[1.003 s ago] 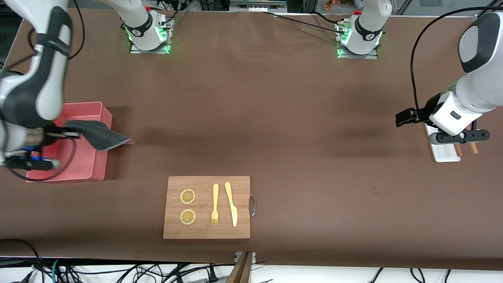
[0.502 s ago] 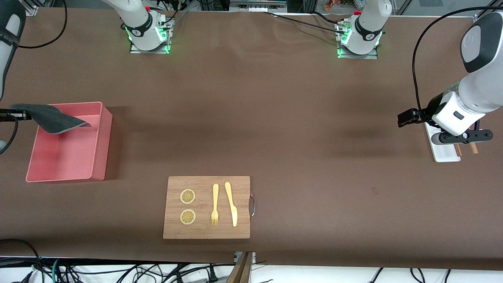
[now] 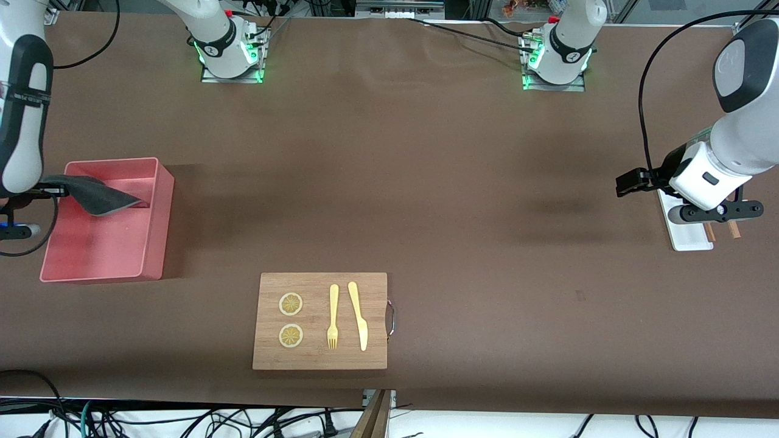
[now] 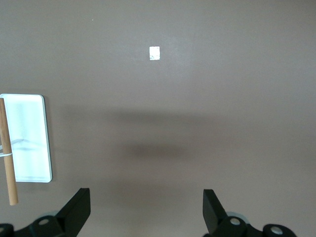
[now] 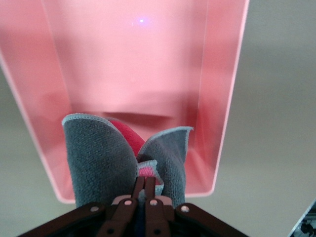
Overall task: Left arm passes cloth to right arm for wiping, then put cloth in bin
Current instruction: 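Move the cloth over the pink bin and open the right gripper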
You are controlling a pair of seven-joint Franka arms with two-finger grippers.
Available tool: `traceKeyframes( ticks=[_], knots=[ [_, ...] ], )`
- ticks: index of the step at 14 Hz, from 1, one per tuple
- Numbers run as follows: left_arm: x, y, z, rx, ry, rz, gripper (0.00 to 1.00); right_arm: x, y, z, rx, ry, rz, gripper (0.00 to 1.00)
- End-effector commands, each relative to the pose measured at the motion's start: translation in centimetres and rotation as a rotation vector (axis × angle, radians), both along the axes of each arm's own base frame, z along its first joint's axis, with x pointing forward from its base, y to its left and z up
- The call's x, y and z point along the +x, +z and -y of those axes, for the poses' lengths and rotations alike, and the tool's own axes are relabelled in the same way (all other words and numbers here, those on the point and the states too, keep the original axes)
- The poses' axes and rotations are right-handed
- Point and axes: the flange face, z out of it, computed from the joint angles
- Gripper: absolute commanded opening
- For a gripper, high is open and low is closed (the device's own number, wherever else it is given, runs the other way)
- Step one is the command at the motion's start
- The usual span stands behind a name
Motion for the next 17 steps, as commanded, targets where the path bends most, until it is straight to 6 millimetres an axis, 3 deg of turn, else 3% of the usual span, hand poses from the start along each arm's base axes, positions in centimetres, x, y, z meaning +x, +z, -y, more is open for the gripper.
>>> traceKeyframes(
  ticks=[1, 3, 4, 6, 8, 10, 12, 17],
  knots=[
    [-0.1, 0.6, -0.3, 0.018, -0.017, 0.0, 1.0, -0.7, -2.6, -0.2, -0.003, 0.034, 0.03, 0.0],
    [-0.1, 0.4, -0.1, 0.018, -0.019, -0.004, 1.0, -0.8, -4.8, -0.2, -0.017, 0.037, 0.048, 0.0],
    [-0.2, 0.3, 0.0, 0.019, -0.019, -0.007, 1.0, -0.5, -5.1, -0.4, -0.022, 0.039, 0.061, 0.1],
    [-0.3, 0.2, 0.3, 0.043, -0.029, -0.012, 1.0, -0.3, -5.7, -0.3, -0.024, 0.042, 0.075, 1.0],
    [-0.4, 0.1, 0.4, 0.055, -0.031, -0.022, 1.0, 0.0, -4.9, -0.8, -0.015, 0.046, 0.09, 1.0],
    [-0.5, 0.2, 0.2, 0.053, -0.032, -0.024, 1.0, 0.5, -1.8, -1.0, -0.004, 0.05, 0.148, 1.0],
    [-0.5, 0.2, 0.2, 0.053, -0.03, -0.024, 1.0, 0.8, 2.0, -2.8, 0.033, 0.053, 0.21, 1.0],
    [-0.5, 0.4, -0.3, 0.053, -0.029, -0.019, 1.0, 0.6, 9.2, -6.7, 0.079, 0.013, 0.215, 1.0]
  ],
)
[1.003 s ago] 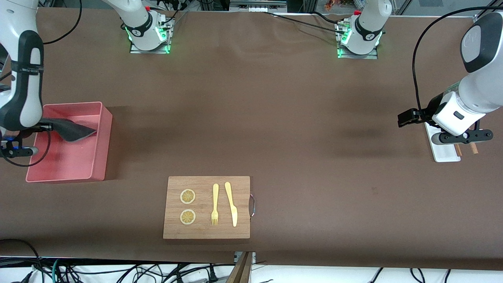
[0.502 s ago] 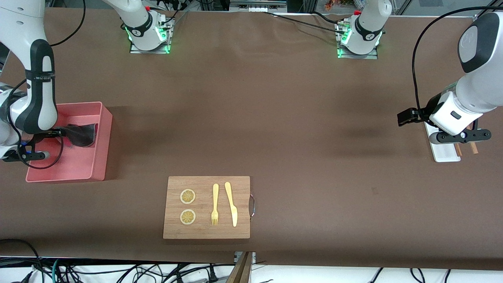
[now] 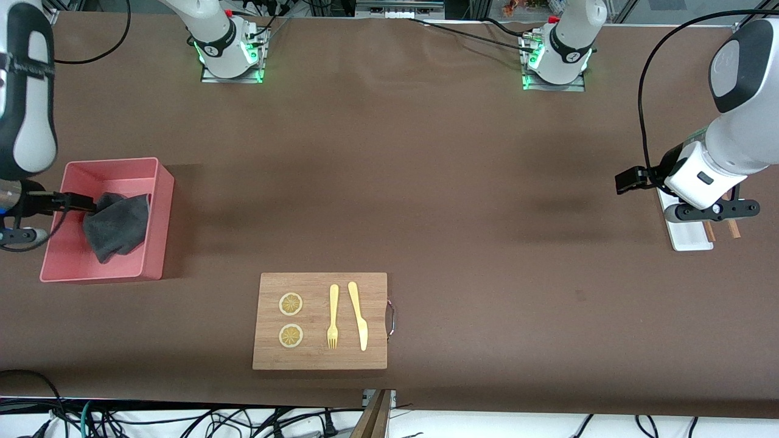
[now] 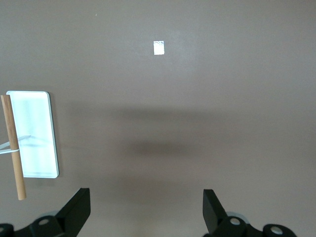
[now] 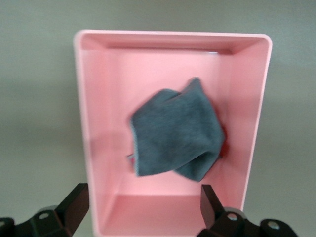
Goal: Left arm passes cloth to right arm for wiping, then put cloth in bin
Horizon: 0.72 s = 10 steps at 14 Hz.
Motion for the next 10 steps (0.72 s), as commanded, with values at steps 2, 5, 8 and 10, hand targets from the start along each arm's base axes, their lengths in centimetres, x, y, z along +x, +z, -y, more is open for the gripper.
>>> traceKeyframes(
  ticks=[2, 5, 8, 10],
  knots=[
    [-0.3, 0.7, -0.5, 0.027, -0.015, 0.001, 1.0, -0.9, 5.7, -3.7, -0.024, -0.023, 0.008, 1.0],
    [-0.4, 0.7, -0.5, 0.028, -0.018, -0.007, 1.0, -1.8, 8.7, -8.2, -0.036, -0.113, 0.01, 1.0],
    [-0.4, 0.7, -0.5, 0.028, -0.018, -0.007, 1.0, -3.2, 12.1, -11.1, -0.013, -0.143, 0.038, 1.0],
    [-0.4, 0.7, -0.6, 0.028, -0.016, -0.007, 1.0, -3.7, 13.5, -12.9, -0.009, -0.113, 0.054, 1.0]
  ],
)
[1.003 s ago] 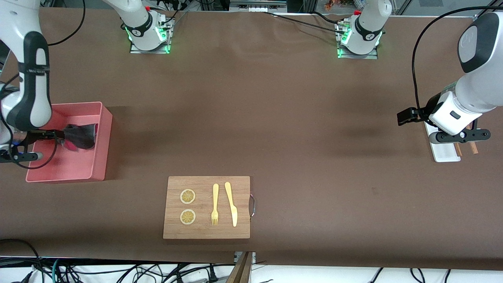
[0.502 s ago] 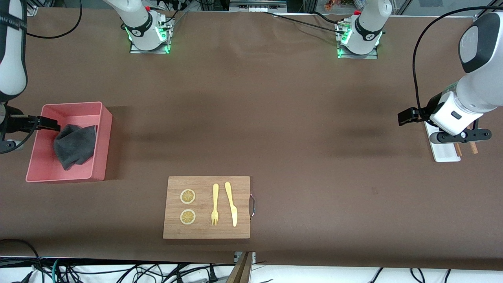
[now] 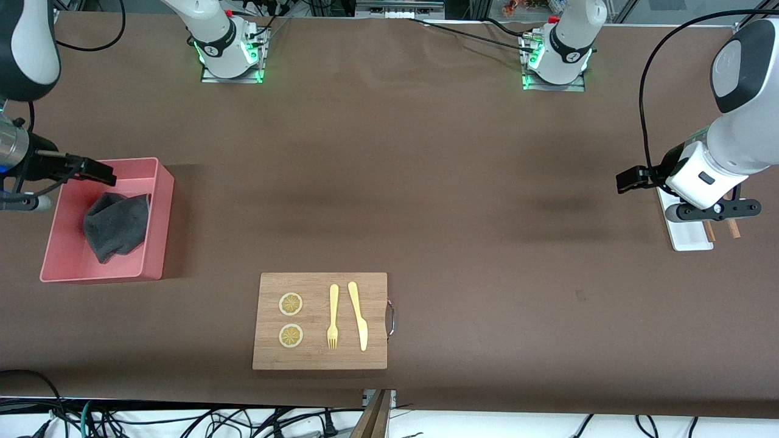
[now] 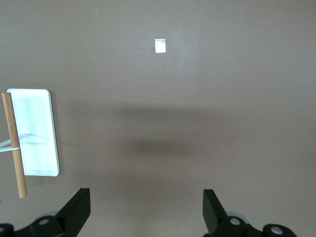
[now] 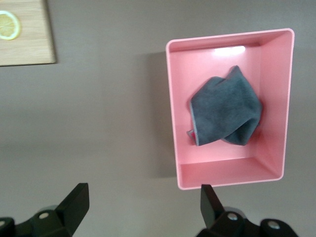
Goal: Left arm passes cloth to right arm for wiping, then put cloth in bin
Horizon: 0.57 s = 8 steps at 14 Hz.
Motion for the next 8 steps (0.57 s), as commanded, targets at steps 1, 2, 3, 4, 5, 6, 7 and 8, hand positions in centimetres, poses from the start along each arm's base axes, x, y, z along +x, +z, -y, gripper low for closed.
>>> traceKeyframes(
  ticks=[1, 2, 3, 4, 5, 6, 7, 8],
  knots=[
    [-0.3, 0.7, -0.4, 0.027, -0.019, 0.0, 1.0, -1.4, 2.3, -0.2, -0.002, 0.0, 0.02, 1.0],
    [-0.3, 0.7, -0.4, 0.027, -0.019, 0.0, 1.0, -1.9, 3.7, -0.7, -0.004, 0.008, 0.043, 1.0],
    [-0.2, 0.8, -0.4, 0.026, -0.021, 0.003, 1.0, -2.4, 5.0, -0.6, -0.005, 0.004, 0.067, 1.0],
    [-0.2, 1.1, -0.7, 0.026, -0.019, 0.012, 1.0, -2.7, 5.9, -1.4, -0.004, 0.021, 0.09, 1.0],
    [-0.1, 1.3, -0.8, 0.026, -0.018, 0.024, 1.0, -3.1, 6.8, -2.2, -0.007, 0.035, 0.103, 1.0],
    [0.0, 1.7, -1.2, 0.02, -0.038, 0.052, 1.0, -3.3, 7.6, -2.4, -0.015, 0.039, 0.121, 1.0],
    [0.1, 2.1, -2.0, 0.007, -0.071, 0.087, 1.0, -3.4, 7.6, -2.0, -0.012, 0.032, 0.114, 1.0],
    [-0.2, 2.4, -1.9, 0.003, -0.074, 0.125, 1.0, -3.7, 7.6, -2.1, -0.011, 0.026, 0.1, 1.0]
  ],
)
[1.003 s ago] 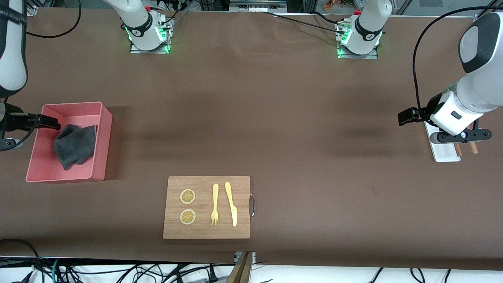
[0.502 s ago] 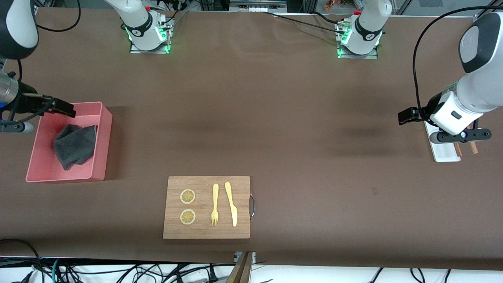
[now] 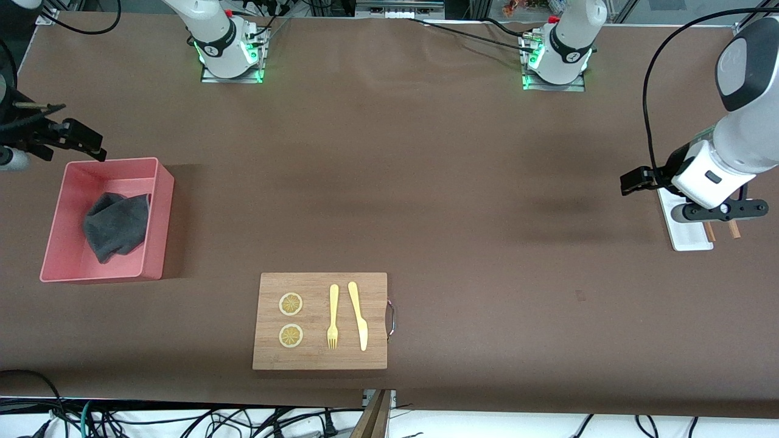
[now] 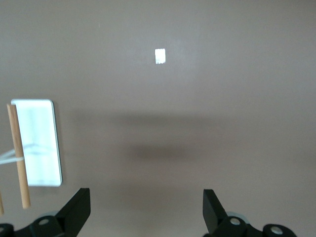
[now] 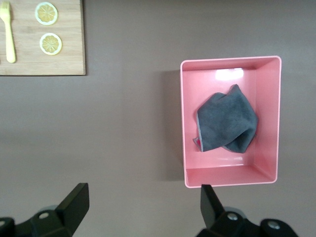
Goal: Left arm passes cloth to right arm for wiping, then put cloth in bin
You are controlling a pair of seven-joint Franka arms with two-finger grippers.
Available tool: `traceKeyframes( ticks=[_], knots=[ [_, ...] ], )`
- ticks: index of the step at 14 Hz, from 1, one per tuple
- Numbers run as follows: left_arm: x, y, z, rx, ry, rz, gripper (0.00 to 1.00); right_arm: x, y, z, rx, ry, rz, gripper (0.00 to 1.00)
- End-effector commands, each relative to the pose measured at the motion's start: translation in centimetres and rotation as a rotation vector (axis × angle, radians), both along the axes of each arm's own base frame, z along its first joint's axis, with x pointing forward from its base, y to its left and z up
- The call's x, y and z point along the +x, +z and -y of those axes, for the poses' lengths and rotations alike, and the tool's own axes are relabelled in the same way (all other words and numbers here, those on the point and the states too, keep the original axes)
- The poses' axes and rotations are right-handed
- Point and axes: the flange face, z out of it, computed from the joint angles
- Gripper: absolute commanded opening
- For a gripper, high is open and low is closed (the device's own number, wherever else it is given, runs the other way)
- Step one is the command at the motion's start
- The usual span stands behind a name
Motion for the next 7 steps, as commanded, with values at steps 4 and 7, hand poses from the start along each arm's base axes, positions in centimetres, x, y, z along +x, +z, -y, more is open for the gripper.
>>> traceKeyframes(
  ticks=[4, 7],
  knots=[
    [-2.8, 5.1, -0.5, 0.03, -0.047, 0.112, 1.0, -1.0, 0.4, 0.4, -0.002, -0.112, -0.037, 1.0],
    [-1.4, 4.5, -1.1, 0.024, -0.05, 0.104, 1.0, -0.4, 0.3, 0.6, -0.007, -0.113, -0.054, 1.0]
  ],
)
